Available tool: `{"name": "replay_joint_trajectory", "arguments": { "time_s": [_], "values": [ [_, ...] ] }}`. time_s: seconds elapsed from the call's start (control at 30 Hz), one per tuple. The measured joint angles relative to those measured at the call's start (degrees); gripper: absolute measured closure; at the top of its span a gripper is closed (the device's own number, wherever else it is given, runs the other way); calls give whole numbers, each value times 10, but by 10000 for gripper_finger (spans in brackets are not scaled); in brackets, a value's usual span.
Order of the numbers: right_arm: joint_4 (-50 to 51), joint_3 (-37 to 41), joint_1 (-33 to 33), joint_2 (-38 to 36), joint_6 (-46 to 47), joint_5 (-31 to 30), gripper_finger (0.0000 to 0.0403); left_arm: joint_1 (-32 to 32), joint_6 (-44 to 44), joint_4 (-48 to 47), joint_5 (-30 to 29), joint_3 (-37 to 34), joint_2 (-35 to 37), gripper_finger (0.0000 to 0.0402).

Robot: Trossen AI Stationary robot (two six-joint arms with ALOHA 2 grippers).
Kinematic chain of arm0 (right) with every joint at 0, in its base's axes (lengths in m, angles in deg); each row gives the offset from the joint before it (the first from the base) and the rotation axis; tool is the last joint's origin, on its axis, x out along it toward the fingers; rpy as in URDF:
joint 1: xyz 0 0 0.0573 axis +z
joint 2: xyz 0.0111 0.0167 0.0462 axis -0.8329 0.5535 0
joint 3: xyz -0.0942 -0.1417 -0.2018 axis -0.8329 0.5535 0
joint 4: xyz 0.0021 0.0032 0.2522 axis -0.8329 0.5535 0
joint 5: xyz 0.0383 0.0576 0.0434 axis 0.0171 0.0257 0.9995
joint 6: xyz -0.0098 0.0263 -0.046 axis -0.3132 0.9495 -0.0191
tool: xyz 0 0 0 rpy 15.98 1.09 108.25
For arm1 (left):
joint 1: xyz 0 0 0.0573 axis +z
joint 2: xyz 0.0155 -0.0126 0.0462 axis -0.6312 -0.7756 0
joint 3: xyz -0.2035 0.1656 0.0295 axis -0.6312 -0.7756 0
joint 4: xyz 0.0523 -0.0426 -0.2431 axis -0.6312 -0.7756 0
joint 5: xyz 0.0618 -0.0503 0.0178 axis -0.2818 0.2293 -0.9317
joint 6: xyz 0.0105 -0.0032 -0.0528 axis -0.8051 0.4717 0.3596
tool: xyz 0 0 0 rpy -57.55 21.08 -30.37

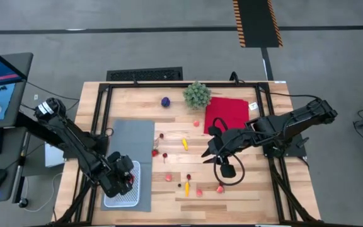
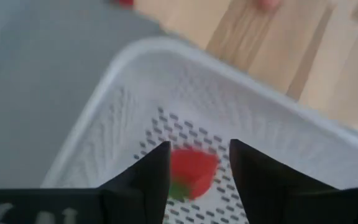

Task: Pick and placing Produce into tupperware
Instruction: Put the pink apricot into the white basket

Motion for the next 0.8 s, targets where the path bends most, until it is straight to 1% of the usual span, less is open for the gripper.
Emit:
{"name": "replay_joint_trajectory", "arguments": {
  "time_s": [0.1,0.23,0.3,0.37,0.47,0.57,0.63,0.73,0.8],
  "values": [
    [0,0,0,0,-2,0,278,0,-28,-19,-61,32,25,233],
    [1,0,-1,0,-3,0,278,0,-80,-18,-173,82,65,230],
    [14,0,-1,0,-3,0,278,0,-118,-3,-230,103,80,230],
    [52,0,-1,0,6,0,278,0,-190,44,-279,119,87,230],
    [111,14,6,-1,52,-10,278,0,-327,159,-337,125,89,230],
    [152,46,18,0,106,-52,278,0,-467,266,-349,125,87,230],
    [156,68,27,0,131,-58,278,1,-529,309,-348,126,81,230],
    [157,104,44,0,174,-58,278,2,-565,340,-342,126,75,230],
    [152,128,60,0,202,-58,278,4,-570,353,-354,126,66,230]
  ]
}}
